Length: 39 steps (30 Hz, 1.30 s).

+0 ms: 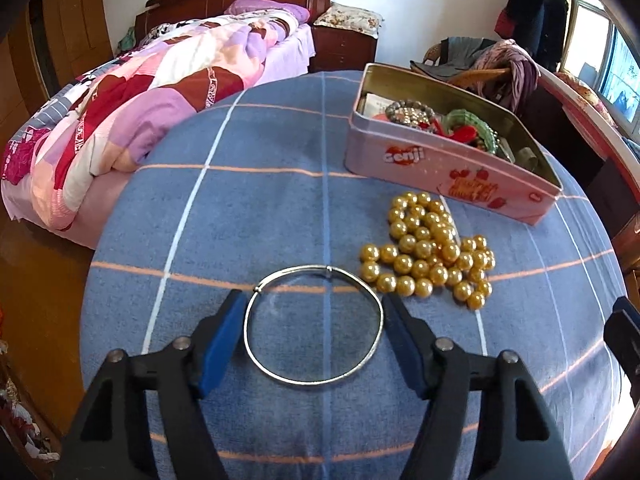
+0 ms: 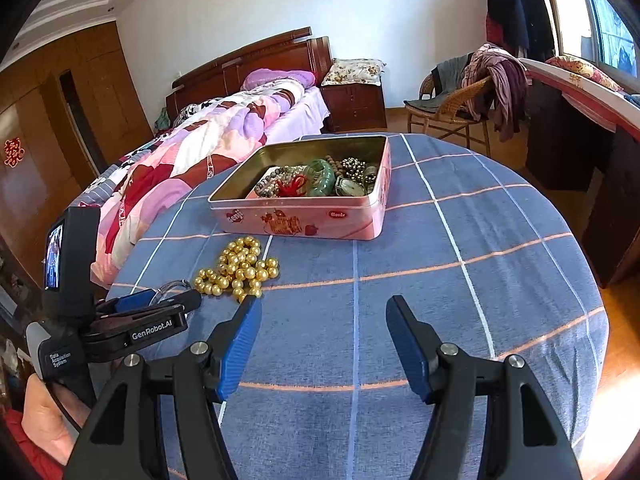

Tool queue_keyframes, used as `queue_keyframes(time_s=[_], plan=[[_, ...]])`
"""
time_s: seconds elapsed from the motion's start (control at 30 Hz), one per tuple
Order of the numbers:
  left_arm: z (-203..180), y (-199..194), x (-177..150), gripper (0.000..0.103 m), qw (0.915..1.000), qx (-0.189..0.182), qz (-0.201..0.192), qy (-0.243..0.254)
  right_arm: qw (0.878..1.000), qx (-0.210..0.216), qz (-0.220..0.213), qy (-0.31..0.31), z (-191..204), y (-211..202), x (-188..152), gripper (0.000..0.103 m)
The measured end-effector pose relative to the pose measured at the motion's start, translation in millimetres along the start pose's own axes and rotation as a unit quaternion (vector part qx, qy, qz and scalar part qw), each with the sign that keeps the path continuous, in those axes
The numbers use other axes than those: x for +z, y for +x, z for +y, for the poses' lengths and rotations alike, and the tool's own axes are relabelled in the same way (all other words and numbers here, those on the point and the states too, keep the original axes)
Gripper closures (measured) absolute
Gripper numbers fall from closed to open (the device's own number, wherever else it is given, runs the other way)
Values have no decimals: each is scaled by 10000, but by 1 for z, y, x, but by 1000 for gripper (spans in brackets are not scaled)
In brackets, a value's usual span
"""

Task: Organize jewelry
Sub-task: 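Move both tools back to the gold pearl strand and silver bangle, then grasp the gold pearl strand with the right tool while the left tool grasps the silver bangle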

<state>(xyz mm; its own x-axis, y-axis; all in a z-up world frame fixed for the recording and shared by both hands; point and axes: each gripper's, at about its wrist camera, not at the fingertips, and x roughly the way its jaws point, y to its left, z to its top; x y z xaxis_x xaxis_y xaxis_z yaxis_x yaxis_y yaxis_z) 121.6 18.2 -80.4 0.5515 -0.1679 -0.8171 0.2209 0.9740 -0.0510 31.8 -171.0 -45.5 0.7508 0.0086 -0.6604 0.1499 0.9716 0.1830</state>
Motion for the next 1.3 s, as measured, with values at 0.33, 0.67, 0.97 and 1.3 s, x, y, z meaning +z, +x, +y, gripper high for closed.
queue_keyframes(time_s=[0.33, 0.67, 0.97, 1.3], plan=[[-5, -25, -27, 33, 9992, -275, -299, -49, 9999, -7, 131, 104, -3, 6, -2, 38], [6, -38, -24, 33, 9984, -36, -523, -203, 9987, 219, 212, -415, 18, 25, 12, 38], [24, -47, -18, 33, 9967, 169, -711, -360, 9912, 685, 746, -855, 68, 101, 49, 38], [39, -43, -20, 33, 9960, 145, -654, -596, 9783, 183, 1027, -1792, 107, 135, 27, 37]])
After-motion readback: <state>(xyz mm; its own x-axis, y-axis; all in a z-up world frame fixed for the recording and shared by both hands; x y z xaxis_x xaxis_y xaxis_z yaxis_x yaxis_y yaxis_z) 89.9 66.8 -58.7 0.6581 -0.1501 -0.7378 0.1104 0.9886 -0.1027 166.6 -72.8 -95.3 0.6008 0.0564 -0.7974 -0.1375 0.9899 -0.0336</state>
